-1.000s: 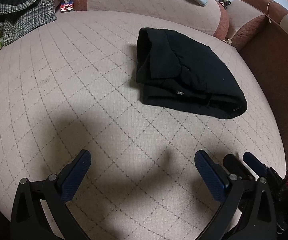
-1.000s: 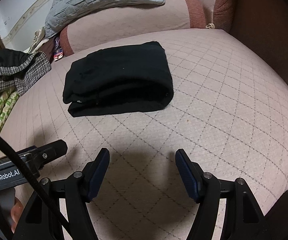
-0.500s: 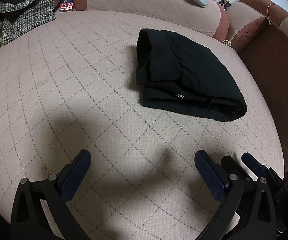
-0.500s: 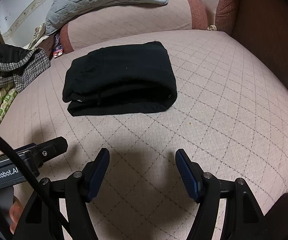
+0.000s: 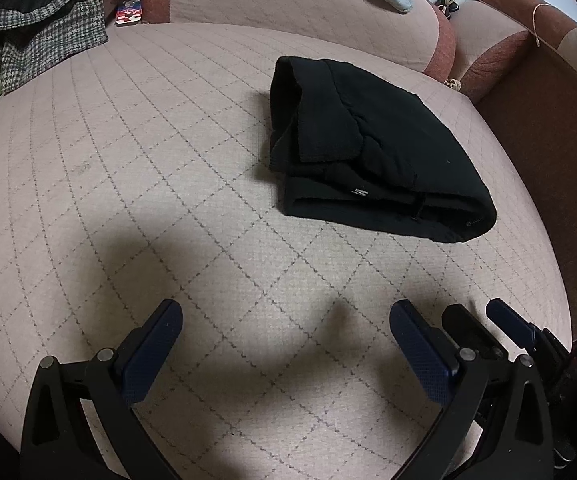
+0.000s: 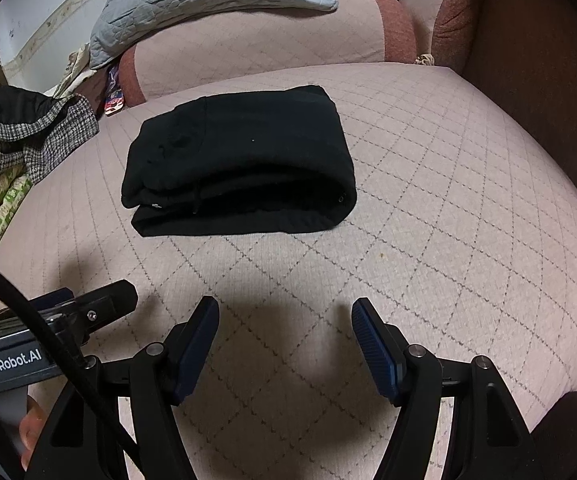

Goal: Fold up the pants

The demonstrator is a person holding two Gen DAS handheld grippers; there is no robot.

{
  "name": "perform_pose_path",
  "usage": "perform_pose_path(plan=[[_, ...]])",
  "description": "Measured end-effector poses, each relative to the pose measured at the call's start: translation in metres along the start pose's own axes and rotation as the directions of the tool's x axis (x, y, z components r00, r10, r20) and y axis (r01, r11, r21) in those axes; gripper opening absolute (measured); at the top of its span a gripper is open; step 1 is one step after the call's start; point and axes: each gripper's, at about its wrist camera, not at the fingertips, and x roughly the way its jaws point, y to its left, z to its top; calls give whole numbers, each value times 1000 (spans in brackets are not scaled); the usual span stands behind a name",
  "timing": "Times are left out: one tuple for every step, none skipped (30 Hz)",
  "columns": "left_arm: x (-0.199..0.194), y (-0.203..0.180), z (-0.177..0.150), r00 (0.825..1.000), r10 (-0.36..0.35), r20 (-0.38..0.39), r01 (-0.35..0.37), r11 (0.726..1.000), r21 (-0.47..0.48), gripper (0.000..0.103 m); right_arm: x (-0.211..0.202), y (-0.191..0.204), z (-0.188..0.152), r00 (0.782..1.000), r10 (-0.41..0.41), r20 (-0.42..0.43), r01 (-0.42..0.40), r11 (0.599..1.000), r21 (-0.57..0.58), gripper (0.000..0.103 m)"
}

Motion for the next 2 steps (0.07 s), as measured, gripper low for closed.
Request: perform_pose_path(plan=[[-1, 1, 0, 1000, 3, 3, -3, 1000, -1, 103, 1, 1, 0, 1000, -3, -1, 3, 1000, -7, 74], [-1, 1, -1, 1000, 8, 7, -8, 1000, -2, 103, 1, 3, 1, 1000, -5, 0, 5, 1000, -14, 74]])
